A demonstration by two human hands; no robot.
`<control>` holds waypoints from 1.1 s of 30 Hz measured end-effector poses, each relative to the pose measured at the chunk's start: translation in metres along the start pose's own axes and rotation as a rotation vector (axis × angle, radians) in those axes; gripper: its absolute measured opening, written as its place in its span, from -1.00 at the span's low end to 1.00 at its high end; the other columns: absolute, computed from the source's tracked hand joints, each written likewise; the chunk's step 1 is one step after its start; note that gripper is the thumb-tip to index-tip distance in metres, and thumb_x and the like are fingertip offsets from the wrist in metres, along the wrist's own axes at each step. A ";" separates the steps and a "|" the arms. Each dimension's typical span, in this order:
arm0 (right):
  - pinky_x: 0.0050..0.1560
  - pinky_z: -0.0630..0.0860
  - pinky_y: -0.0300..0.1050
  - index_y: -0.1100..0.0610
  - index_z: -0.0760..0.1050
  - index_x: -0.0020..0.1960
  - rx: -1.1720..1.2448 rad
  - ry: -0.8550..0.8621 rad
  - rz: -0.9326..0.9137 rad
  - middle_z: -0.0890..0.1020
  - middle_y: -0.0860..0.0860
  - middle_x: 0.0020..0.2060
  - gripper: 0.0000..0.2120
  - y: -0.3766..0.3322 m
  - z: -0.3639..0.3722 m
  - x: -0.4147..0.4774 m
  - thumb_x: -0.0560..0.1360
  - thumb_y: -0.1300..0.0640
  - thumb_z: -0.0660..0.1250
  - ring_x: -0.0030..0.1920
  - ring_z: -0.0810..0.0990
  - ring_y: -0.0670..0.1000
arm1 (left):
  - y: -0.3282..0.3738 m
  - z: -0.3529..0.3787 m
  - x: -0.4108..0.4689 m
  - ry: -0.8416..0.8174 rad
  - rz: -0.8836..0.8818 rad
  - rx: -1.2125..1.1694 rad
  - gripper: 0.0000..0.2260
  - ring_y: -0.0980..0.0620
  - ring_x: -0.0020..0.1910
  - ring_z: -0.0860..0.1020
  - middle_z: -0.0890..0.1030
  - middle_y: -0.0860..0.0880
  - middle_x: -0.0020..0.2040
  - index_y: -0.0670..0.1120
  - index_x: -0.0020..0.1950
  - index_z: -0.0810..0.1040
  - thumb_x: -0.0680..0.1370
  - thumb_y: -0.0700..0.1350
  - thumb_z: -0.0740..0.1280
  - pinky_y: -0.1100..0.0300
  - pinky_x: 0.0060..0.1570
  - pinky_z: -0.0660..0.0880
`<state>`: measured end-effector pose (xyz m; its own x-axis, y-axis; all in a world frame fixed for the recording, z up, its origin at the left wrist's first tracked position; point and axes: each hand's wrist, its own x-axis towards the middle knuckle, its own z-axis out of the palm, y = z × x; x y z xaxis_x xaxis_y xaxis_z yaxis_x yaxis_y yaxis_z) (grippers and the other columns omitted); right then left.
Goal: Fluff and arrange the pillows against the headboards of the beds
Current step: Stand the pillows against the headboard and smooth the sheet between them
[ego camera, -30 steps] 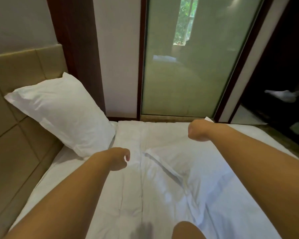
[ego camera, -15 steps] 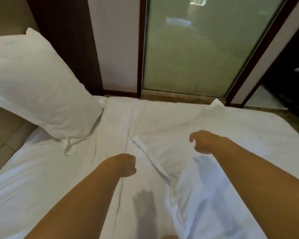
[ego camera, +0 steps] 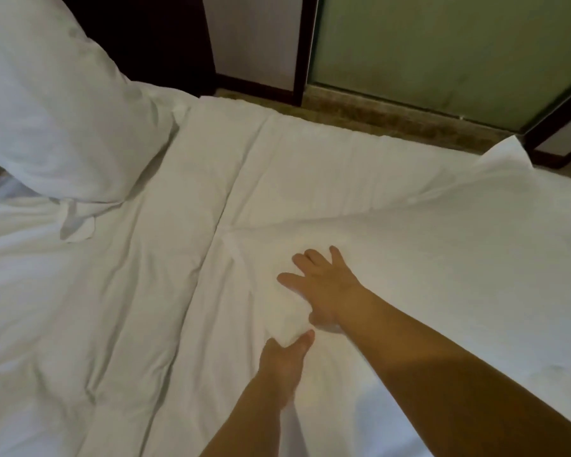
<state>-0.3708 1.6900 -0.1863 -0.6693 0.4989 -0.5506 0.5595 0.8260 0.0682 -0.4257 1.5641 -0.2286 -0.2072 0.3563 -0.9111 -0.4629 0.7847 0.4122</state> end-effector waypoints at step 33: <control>0.41 -0.04 0.35 -0.08 0.33 -0.05 0.353 1.078 0.033 0.54 -0.07 -0.06 -0.82 -0.352 -0.357 -0.271 0.40 0.00 0.29 0.08 0.48 0.03 | 0.098 -0.379 -0.488 0.346 1.465 0.878 -0.90 0.09 -0.32 0.48 0.55 0.02 -0.34 -0.11 -0.28 0.59 0.39 -0.29 0.40 0.20 -0.27 0.43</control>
<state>-0.5610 1.3578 0.2361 -0.6282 0.6259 0.4622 0.5768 0.7733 -0.2634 -0.6965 1.2754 0.2556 -0.2054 0.9390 0.2757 0.8014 -0.0004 0.5981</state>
